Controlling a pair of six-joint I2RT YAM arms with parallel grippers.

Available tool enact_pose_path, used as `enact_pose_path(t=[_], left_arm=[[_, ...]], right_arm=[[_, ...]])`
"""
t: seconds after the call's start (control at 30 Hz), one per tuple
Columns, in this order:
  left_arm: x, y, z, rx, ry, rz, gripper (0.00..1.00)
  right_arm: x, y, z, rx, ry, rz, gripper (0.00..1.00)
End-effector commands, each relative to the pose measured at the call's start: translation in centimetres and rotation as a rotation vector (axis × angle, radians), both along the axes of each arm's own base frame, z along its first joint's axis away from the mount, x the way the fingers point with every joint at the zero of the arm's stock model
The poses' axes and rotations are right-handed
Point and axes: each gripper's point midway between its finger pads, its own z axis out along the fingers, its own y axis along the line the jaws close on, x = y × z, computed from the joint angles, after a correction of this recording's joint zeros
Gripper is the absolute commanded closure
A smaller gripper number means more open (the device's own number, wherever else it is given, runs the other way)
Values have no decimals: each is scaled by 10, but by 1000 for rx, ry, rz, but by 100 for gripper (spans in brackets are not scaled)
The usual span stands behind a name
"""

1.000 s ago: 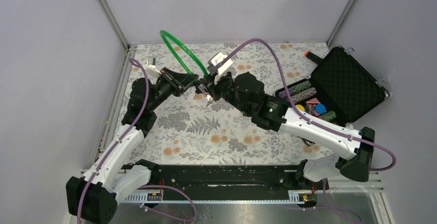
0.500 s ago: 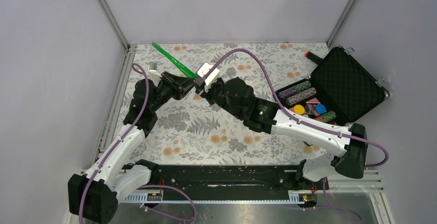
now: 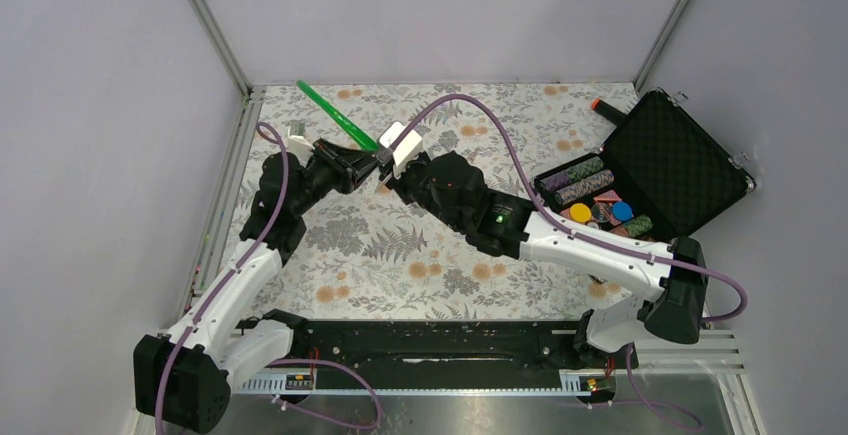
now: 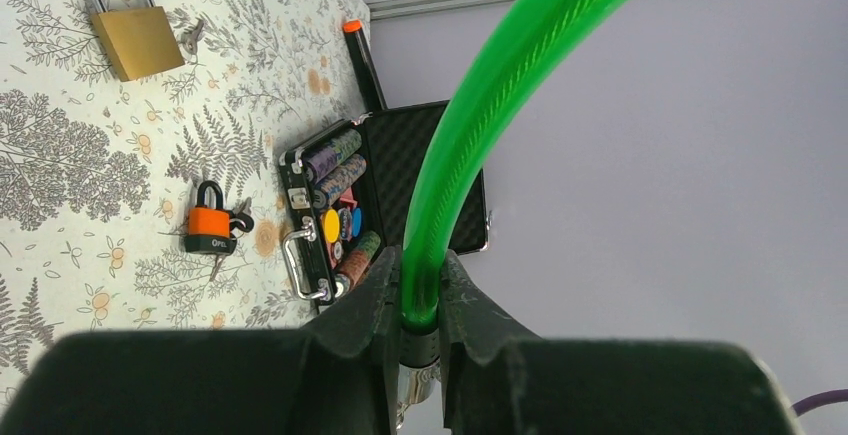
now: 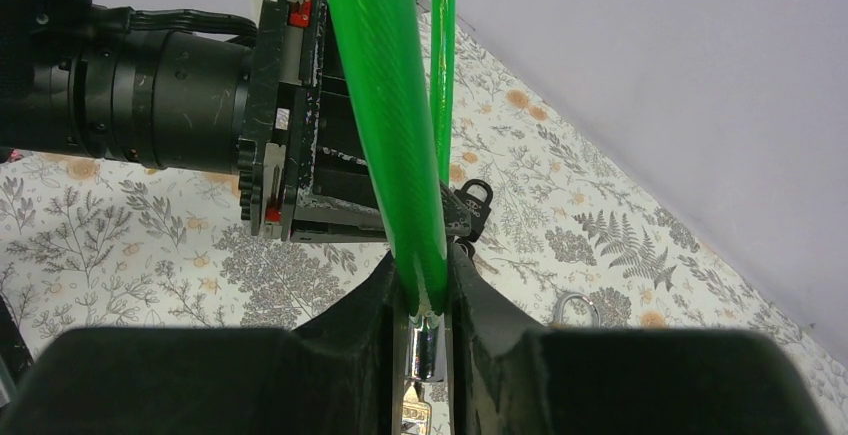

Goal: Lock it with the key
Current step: Lock the lock.

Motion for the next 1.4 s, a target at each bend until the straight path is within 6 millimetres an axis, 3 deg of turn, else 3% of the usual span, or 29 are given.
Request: enact_pose_path(t=[0.0,0.17,0.43,0.63,0.8,0.97,1.07,1.2,1.3,1.37], left_arm=[[-51,-16,114,-158,-335,-194,100],[-47,-15,103,-145,-306,-177,100],[-41,-16,84,-134,-259,-167,100],[-37,-16,77,-115,-243,-158,100],[-34,-15,73,-107,-234,-149,100],[-34,-14,77,-113,-238,-146,100],[-35,-13,79,-116,-239,-142,100],[-36,-13,81,-119,-236,-137,100],[-35,-12,80,-123,-232,-136,100],[-36,-12,80,-129,-230,-137,100]], right_arm=[[-9,4,-72,-170,146,22,100],[-17,0,-51,-117,191,24,96],[-27,-14,0,-27,204,29,69],[-40,-20,22,45,243,59,29],[-56,-40,38,146,302,56,15],[-67,-62,31,233,404,10,13],[-71,-71,24,308,501,-15,17],[-66,-81,14,411,625,-48,32],[-62,-80,11,471,679,-45,48],[-61,-76,10,496,710,-24,53]])
